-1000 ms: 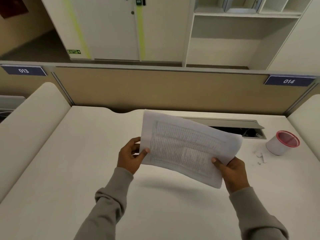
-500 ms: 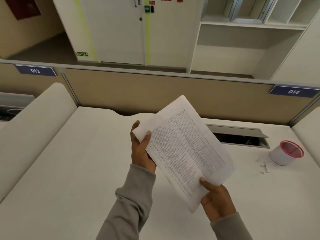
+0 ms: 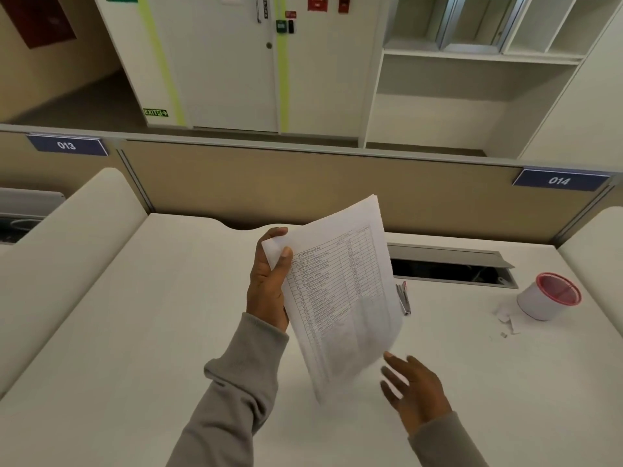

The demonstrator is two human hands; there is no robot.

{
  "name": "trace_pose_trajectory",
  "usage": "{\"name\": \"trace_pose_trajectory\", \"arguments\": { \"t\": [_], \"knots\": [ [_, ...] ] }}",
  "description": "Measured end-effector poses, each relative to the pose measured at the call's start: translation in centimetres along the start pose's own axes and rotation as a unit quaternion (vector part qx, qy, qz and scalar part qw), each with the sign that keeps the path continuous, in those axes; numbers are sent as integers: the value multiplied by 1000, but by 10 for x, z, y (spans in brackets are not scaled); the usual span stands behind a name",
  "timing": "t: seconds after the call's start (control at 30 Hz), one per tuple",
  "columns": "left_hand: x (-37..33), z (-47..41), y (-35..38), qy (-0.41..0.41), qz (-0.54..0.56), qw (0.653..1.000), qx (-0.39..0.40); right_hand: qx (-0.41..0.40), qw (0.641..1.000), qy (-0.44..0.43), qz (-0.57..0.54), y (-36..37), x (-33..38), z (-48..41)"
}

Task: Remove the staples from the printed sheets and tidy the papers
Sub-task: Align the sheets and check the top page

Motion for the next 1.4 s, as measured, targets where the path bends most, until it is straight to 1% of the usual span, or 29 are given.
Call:
{"name": "trace_pose_trajectory", "arguments": {
  "t": [0.03,0.07,0.1,0.13,0.2,0.27,0.3,0.37,0.43,0.53,0.6,0.67,0.77,0.9,1.0,1.13,1.23,1.4],
  "knots": [
    [-3,0,0,3,-4,1000,4,-30,998,-36,33,-1,7,-3],
    [-6,1,1,4,-9,1000,9,-44,993,-83,70,0,16,-4],
    [-8,1,2,5,-15,1000,15,-39,985,-136,103,3,28,-4],
    [-11,2,2,7,-23,999,22,-16,972,-192,133,8,41,-1],
    [-15,3,4,14,-39,998,36,49,934,-292,201,22,67,4],
    [-18,5,8,17,-46,998,50,103,892,-357,259,37,91,9],
    [-20,6,10,19,-47,997,58,126,878,-374,272,45,101,9],
    [-24,7,12,22,-47,996,70,173,867,-380,272,59,115,7],
    [-27,8,13,22,-51,995,81,213,873,-358,253,69,121,4],
    [-33,11,12,16,-58,993,98,272,893,-307,184,74,122,4],
    [-36,11,10,15,-63,993,102,304,893,-281,176,73,118,6],
    [-38,11,7,10,-63,993,98,318,891,-270,180,70,114,9],
    [-40,11,3,6,-53,995,82,302,890,-281,193,67,108,15],
    [-37,10,1,0,-29,997,72,246,870,-362,226,63,103,25],
    [-34,8,2,-19,3,998,66,210,858,-404,239,60,99,31],
    [-32,6,7,-36,61,992,102,175,851,-430,244,55,96,34],
    [-30,5,11,-38,54,992,108,144,840,-455,258,55,95,37],
    [-26,0,14,-27,16,995,95,125,830,-475,265,59,94,40]
  ]
}}
Point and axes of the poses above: each hand's wrist, its own z-axis away from the middle knuckle, its own y-axis out of the palm, x = y × z, the point moved 1 cm from there along -z, towards the middle knuckle, and after that the axes turned 4 degrees about -x, right-handed, at the moved point
